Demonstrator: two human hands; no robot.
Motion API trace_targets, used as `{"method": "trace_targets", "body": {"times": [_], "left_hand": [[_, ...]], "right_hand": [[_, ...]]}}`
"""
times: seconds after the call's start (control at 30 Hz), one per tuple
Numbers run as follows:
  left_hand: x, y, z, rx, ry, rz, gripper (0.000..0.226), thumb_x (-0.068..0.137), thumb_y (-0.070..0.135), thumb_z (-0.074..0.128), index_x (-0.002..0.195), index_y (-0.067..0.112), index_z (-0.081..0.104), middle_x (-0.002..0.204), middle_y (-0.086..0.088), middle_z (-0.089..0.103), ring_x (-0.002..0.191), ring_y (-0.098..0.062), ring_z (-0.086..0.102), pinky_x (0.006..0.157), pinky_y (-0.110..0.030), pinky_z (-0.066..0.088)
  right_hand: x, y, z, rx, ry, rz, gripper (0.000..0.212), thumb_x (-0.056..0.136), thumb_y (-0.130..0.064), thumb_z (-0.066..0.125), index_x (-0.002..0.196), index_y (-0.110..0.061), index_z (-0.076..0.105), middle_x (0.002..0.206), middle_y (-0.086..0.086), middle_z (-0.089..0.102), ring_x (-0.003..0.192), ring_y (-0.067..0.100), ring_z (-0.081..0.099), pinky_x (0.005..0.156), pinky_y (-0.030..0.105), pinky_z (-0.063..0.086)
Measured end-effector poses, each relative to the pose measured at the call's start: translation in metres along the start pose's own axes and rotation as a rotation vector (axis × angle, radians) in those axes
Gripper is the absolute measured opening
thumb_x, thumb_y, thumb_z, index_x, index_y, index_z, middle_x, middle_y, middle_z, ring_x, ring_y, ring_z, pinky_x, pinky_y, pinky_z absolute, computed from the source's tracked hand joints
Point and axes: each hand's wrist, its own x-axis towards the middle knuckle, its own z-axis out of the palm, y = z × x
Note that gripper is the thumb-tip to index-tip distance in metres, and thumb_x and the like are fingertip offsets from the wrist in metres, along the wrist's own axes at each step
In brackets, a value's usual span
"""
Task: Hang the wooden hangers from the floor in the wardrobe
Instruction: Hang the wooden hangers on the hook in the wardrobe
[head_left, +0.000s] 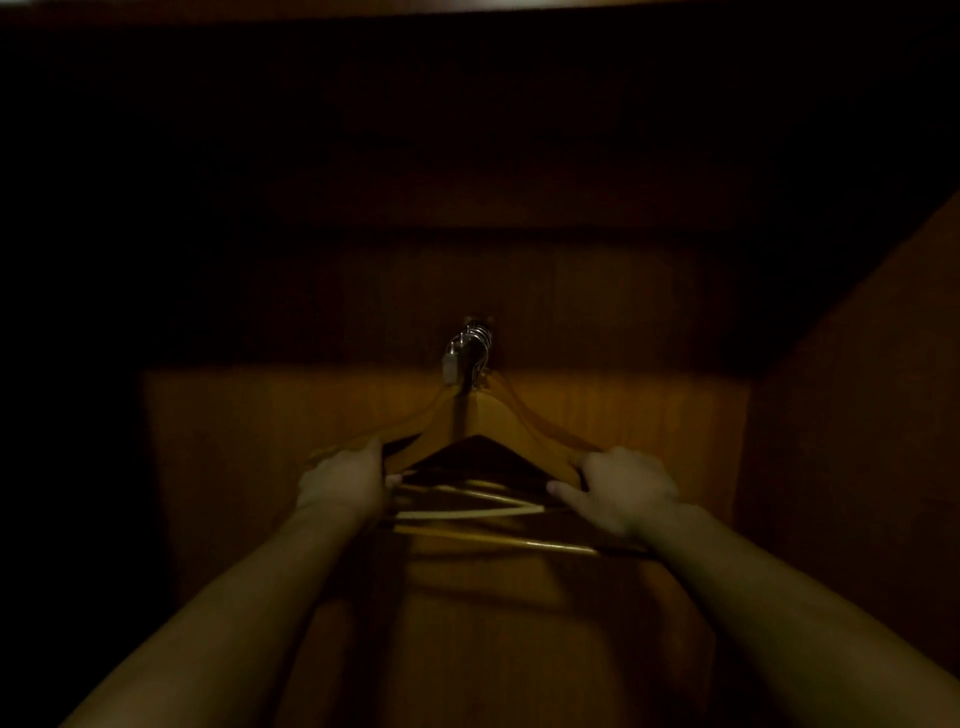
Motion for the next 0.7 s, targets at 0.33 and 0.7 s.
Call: {"method": "trace_targets", "body": {"times": [0.33, 0.7], "left_hand": [[-0.01, 0.005, -0.008, -0.031, -0.007, -0.062, 0.048, 0.091, 0.051, 0.055, 0.132, 0.029, 0.045, 0.117, -0.001, 0.063, 0.108, -0.024, 0.059, 0.089, -0.041, 0.053], [-0.081, -0.044, -0.029, 0.014, -0.022, -0.209, 0.055, 0.084, 0.067, 0.051, 0.125, 0.03, 0.046, 0.109, 0.002, 0.062, 0.101, -0.022, 0.061, 0.085, -0.038, 0.051]], "right_hand": [[-0.008, -0.002, -0.011, -0.099, 0.012, 0.0, 0.044, 0.094, -0.06, 0.049, 0.117, -0.024, 0.06, 0.094, -0.004, 0.062, 0.088, 0.017, 0.063, 0.068, 0.031, 0.048], [-0.012, -0.114, -0.018, -0.041, 0.167, -0.398, 0.043, 0.095, -0.047, 0.052, 0.13, -0.023, 0.048, 0.126, 0.004, 0.055, 0.115, 0.025, 0.055, 0.087, 0.041, 0.053]]}}
